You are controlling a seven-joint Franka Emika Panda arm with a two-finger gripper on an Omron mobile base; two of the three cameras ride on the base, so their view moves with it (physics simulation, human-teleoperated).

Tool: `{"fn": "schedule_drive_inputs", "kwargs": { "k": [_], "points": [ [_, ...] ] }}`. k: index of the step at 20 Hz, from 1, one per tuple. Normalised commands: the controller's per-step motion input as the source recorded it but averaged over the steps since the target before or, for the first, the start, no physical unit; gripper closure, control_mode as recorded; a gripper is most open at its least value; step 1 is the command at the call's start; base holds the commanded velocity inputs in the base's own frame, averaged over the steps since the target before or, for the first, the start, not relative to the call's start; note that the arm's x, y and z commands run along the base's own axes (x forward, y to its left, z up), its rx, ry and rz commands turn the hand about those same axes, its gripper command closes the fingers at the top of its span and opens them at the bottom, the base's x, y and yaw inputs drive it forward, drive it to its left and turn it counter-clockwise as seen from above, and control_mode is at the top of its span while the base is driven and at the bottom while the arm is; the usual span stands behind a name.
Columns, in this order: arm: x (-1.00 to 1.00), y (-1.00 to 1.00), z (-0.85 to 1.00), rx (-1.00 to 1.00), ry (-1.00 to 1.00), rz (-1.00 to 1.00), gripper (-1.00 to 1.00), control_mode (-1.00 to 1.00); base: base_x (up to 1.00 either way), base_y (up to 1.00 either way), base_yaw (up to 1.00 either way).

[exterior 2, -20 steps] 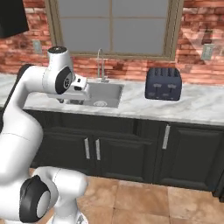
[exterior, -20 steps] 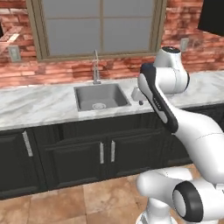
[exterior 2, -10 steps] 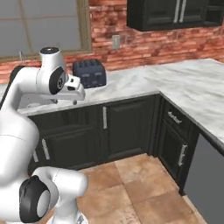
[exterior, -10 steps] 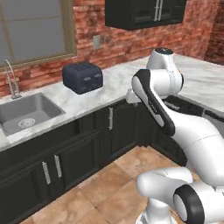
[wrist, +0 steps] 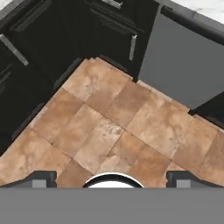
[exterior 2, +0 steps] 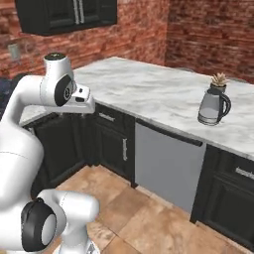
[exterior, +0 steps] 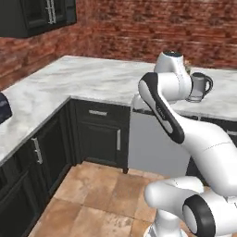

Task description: Navigate to the stove.

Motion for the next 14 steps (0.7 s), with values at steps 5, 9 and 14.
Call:
{"fn": "schedule_drive_inputs", "kwargs": {
  "k": [5, 9, 14],
  "points": [
    [0.00, 0.00, 0.00, 0.00, 0.00, 0.00, -1.00, 1.00, -0.01, 0.00, -0.90],
    [0.00, 0.00, 0.00, 0.00, 0.00, 0.00, -1.00, 1.00, 0.00, 0.00, -0.89],
    [0.00, 0.00, 0.00, 0.00, 0.00, 0.00, -1.00, 1.00, 0.00, 0.00, -0.89]
  ]
}}
